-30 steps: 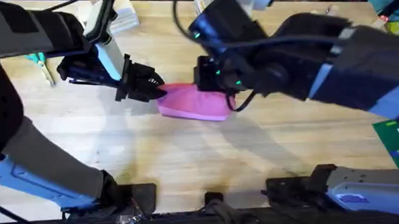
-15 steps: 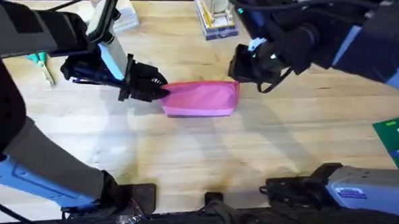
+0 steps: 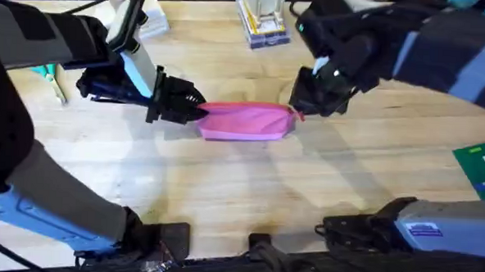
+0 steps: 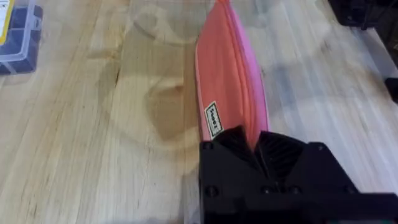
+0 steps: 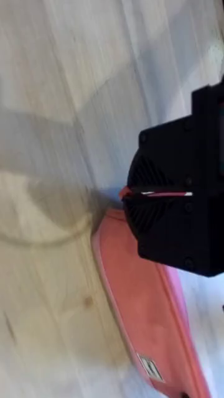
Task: Unzip the bag, pick up the pens from the table one at a time and place them inside, then zip the bag closed.
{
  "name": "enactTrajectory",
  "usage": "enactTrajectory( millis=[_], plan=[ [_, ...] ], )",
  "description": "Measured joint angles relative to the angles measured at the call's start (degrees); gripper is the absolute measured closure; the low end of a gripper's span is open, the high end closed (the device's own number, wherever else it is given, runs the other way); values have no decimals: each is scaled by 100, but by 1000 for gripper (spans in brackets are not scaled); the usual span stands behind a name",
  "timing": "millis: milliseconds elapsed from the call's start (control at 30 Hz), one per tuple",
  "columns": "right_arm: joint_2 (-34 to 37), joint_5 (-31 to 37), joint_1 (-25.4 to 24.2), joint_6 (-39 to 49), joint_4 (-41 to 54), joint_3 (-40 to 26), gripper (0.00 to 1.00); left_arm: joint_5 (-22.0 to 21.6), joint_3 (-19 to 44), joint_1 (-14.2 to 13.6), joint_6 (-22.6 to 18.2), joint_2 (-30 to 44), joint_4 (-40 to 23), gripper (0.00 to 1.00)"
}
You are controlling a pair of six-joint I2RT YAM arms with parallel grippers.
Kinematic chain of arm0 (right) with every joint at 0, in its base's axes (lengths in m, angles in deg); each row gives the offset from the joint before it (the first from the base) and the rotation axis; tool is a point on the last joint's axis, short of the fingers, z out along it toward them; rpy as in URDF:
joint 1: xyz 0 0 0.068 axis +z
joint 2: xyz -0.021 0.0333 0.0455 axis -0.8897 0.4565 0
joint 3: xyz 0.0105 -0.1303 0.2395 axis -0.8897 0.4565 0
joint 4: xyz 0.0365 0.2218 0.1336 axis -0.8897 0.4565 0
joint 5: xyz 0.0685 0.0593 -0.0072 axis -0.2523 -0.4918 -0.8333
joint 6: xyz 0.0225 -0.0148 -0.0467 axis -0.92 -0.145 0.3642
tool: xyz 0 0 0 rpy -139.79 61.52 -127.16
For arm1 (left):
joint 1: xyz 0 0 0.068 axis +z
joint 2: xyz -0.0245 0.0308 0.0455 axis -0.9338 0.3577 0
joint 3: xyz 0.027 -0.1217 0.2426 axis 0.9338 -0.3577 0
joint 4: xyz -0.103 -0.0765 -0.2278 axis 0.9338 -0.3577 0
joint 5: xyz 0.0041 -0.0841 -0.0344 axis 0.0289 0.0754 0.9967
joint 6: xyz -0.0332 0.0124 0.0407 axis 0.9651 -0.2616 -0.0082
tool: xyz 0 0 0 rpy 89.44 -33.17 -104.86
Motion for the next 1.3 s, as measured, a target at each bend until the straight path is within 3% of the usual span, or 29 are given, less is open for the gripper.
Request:
enactTrajectory(
  millis=[467, 500, 533, 700, 733, 1200, 1233, 1300],
  plan=[
    [202, 754, -199, -282, 51, 533, 971, -120, 0, 109, 0, 8, 0, 959],
    [196, 765, -199, -259, 55, 527, 917, -120, 0, 109, 0, 8, 0, 958],
    [187, 772, -199, -166, 58, 516, 789, -120, 0, 109, 0, 8, 0, 958],
    [-51, 781, -199, 363, 75, 258, 72, -122, 0, 109, 0, 8, 0, 959],
    [-135, 772, -199, 480, 106, 172, 19, -122, 0, 109, 0, 8, 2, 959],
    [-1325, 684, -199, 1144, 574, -127, 4, -126, 0, 109, 0, 8, 0, 959],
    [-1405, 682, -199, 1189, 587, -127, 4, -126, 0, 109, -13, 8, 3, 929],
    [-1563, 680, -199, 1279, 611, -127, 4, -117, 0, 115, -11, 8, -13, 625]
  ],
)
